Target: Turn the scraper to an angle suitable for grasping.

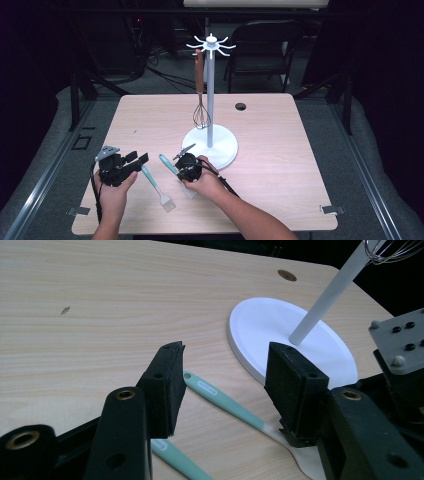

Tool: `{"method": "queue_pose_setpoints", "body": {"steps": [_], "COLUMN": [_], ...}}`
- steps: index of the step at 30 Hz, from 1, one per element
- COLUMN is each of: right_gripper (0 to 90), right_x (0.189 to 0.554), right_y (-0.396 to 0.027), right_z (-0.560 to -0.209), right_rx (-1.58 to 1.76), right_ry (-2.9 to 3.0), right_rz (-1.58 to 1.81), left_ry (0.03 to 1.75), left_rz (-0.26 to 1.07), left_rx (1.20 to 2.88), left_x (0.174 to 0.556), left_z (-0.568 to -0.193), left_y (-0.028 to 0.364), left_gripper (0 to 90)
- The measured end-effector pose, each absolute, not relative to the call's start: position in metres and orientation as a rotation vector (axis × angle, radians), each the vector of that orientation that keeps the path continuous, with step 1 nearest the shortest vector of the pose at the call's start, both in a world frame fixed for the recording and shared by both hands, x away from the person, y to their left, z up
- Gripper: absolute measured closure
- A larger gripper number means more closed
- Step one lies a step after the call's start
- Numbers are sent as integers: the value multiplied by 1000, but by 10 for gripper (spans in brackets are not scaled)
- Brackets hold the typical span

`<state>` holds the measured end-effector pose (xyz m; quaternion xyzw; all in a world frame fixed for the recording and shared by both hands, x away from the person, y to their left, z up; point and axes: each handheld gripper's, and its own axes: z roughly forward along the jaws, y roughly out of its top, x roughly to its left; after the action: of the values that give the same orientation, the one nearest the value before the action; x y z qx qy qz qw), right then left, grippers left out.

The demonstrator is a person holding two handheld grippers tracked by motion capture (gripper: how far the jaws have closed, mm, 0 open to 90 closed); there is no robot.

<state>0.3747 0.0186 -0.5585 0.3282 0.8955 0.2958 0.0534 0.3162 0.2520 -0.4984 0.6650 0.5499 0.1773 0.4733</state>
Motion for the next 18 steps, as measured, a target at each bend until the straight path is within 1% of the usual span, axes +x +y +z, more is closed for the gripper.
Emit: {"method": "queue_pose_setpoints", "body": {"steps": [9,12,18], "right_gripper": [811,802,798], "right_x": [376,378,378], "right_y": [25,25,28], "right_z": [-561,-563,-563], "right_rx": [1013,1063,1051], "right_ry": [2721,2722,2724], "right_rz": [876,888,833], "left_ry": [1364,1365,1353], "left_rz": [438,438,425], "left_rx": [1625,1627,1631], "left_x": [312,313,316], "left_z": [-500,-500,-500], "left_y": [257,255,253], "left_gripper": [498,497,496]}}
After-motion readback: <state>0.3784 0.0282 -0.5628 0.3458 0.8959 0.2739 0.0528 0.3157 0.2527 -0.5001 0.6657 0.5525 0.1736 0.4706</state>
